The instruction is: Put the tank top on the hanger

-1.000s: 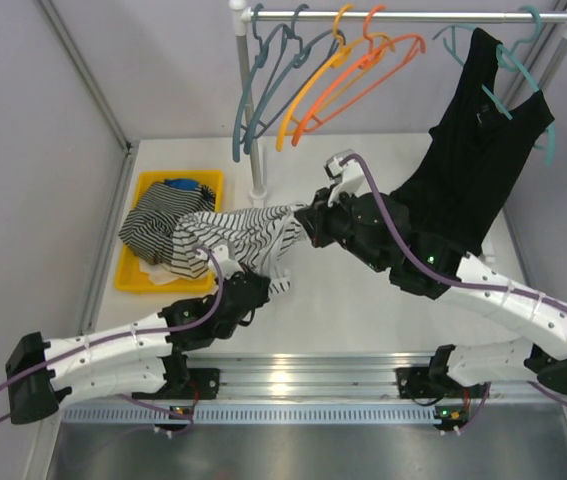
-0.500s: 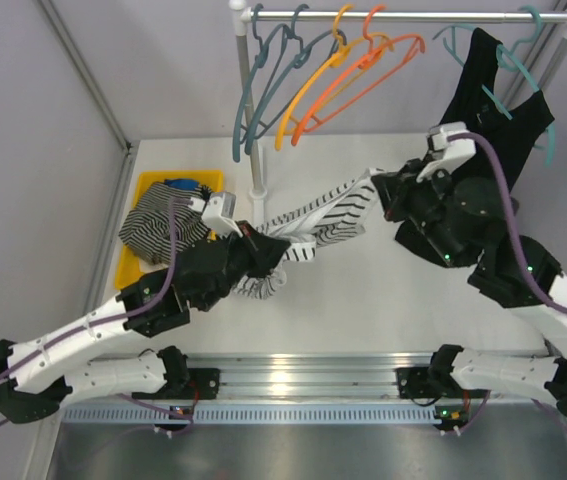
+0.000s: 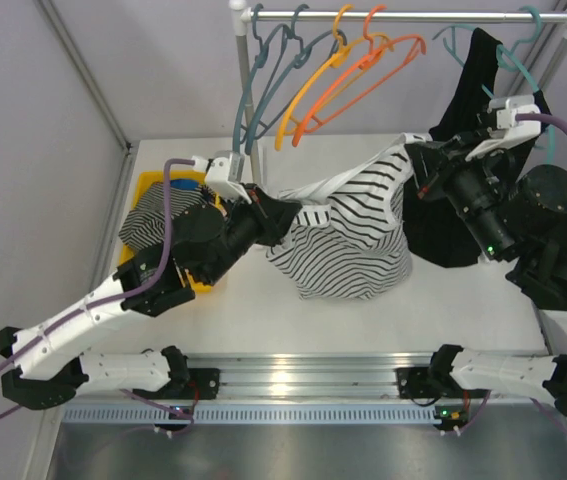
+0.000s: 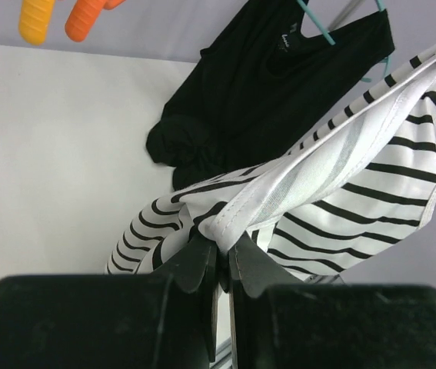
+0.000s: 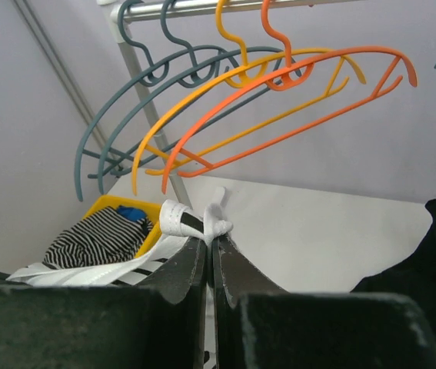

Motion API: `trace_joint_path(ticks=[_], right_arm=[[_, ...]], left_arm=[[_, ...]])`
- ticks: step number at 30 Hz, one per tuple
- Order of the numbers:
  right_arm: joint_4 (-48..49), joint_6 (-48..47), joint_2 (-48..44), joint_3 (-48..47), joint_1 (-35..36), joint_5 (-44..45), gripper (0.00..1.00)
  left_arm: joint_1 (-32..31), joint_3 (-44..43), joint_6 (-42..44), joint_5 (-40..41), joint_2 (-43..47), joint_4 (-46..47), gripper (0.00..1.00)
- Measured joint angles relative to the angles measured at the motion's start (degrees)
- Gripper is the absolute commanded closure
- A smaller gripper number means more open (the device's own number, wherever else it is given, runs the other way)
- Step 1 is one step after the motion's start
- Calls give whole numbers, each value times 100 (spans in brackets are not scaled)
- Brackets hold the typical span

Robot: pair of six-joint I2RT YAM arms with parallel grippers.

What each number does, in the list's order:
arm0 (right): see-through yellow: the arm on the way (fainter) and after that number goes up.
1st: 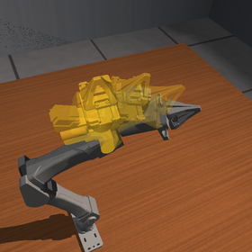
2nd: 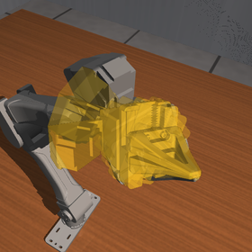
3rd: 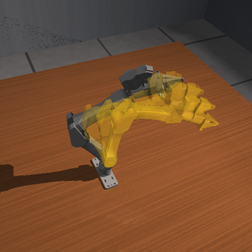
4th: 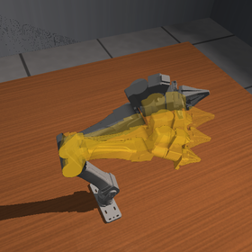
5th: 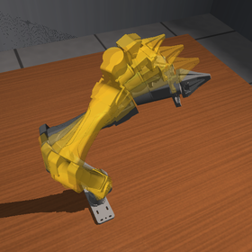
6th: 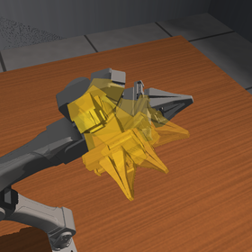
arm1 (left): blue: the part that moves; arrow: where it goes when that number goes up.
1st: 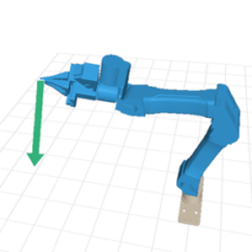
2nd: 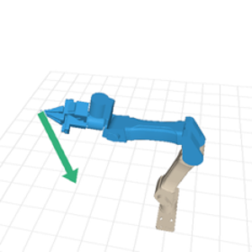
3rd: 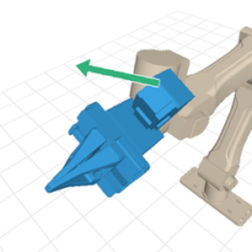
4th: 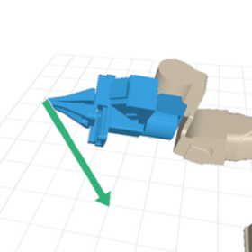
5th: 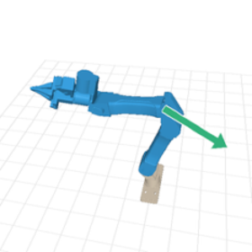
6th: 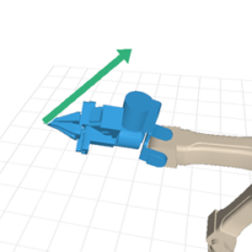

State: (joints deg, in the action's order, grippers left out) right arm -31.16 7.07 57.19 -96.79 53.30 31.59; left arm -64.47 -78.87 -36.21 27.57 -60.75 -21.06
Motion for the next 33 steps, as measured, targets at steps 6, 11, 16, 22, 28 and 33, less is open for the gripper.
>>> trace_joint_path(ticks=[6, 11, 16, 22, 28, 33], right_arm=[[31, 63, 44, 654, -323, -227, 100], [192, 527, -127, 2190, -658, -881, 100], [192, 1233, -439, 4092, -774, -1574, 100], [284, 1991, -667, 5821, -778, -2326, 100], [378, 2347, -675, 6301, -780, -2636, 99], [479, 2365, -695, 6290, -780, -2671, 85]], left_arm=[[894, 693, -103, -584, -188, 315, 89], [1912, 2020, -492, -1620, -339, 680, 83], [2033, 3134, -855, -2334, -391, 1088, 77], [2151, 4570, -1338, -2769, -391, 1646, 66], [2402, 4859, -1453, -2822, -393, 1722, 41], [2463, 4662, -1252, -2776, -393, 1497, 33]])
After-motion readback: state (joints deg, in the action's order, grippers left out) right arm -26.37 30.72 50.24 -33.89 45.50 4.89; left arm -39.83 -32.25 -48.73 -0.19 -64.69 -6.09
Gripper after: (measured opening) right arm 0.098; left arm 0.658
